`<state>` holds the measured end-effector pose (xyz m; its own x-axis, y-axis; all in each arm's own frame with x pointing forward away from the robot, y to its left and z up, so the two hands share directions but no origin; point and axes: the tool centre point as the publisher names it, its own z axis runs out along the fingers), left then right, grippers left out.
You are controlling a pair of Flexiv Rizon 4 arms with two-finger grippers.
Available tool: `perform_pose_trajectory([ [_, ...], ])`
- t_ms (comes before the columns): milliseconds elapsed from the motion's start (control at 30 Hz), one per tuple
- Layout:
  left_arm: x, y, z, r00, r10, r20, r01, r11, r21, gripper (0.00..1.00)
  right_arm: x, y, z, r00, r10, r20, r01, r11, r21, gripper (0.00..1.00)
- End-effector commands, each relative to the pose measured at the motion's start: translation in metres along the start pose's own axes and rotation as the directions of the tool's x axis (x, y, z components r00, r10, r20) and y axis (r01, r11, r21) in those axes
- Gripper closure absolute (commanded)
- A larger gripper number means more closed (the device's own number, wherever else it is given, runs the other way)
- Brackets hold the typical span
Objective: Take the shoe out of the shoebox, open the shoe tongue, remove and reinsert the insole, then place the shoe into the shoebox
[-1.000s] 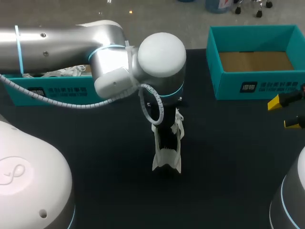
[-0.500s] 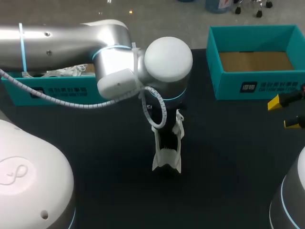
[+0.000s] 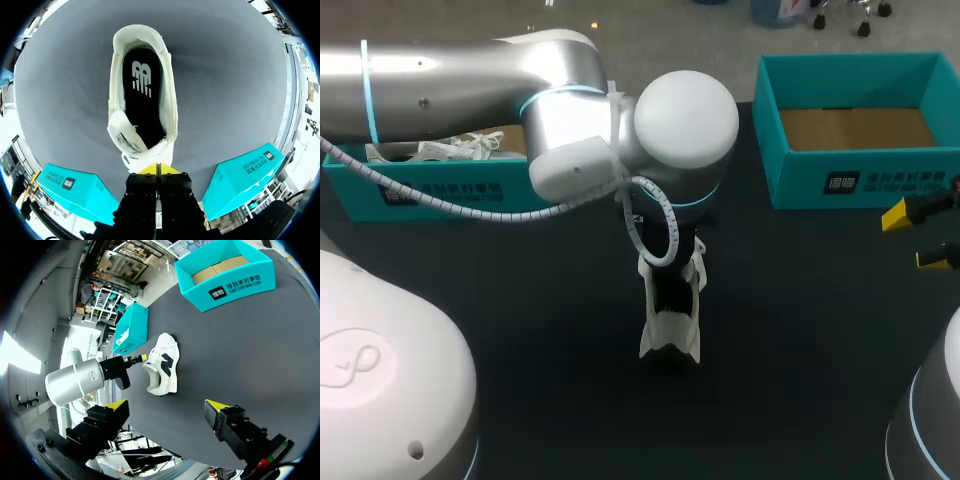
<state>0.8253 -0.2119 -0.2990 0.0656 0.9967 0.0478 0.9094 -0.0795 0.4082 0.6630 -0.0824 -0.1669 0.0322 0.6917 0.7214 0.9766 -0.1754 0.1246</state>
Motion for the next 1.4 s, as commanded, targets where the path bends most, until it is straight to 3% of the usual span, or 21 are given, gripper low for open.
perform_pose_trajectory([
  [33, 0.003, 0.007, -0.011, 1.0, -0.01, 0.013, 0.01, 1.0, -0.013, 1.0, 0.0, -0.01, -0.003, 1.0, 0.002, 0.003, -0.002, 0.999, -0.045, 0.0],
  [200, -0.008, 0.015, 0.007, 0.999, -0.026, 0.027, 0.025, 1.0, 0.013, 1.0, 0.0, -0.01, -0.003, 1.0, 0.002, 0.003, -0.002, 0.999, -0.045, 0.0],
  [400, -0.008, -0.001, 0.016, 0.999, -0.018, 0.028, 0.017, 0.999, 0.043, 1.0, 0.0, -0.01, -0.003, 1.0, 0.002, 0.003, -0.002, 0.999, -0.045, 0.0],
  [800, 0.0, -0.039, 0.01, 1.0, 0.015, 0.026, -0.018, 0.995, 0.103, 1.0, 0.0, -0.01, -0.003, 1.0, 0.002, 0.003, -0.002, 0.999, -0.045, 0.0],
  [900, 0.003, -0.041, 0.003, 1.0, 0.001, 0.022, -0.003, 0.995, 0.1, 1.0, 0.0, -0.01, -0.003, 1.0, 0.002, 0.003, -0.002, 0.999, -0.045, 0.0],
  [1233, -0.005, -0.028, 0.002, 0.979, -0.201, -0.022, 0.202, 0.975, 0.093, 1.0, 0.0, -0.01, -0.003, 1.0, 0.002, 0.003, -0.002, 0.999, -0.045, 0.0],
  [1400, -0.002, -0.031, -0.001, 0.934, -0.357, 0.022, 0.35, 0.925, 0.151, 1.0, 0.0, -0.01, -0.003, 1.0, 0.002, 0.003, -0.002, 0.999, -0.045, 0.0],
])
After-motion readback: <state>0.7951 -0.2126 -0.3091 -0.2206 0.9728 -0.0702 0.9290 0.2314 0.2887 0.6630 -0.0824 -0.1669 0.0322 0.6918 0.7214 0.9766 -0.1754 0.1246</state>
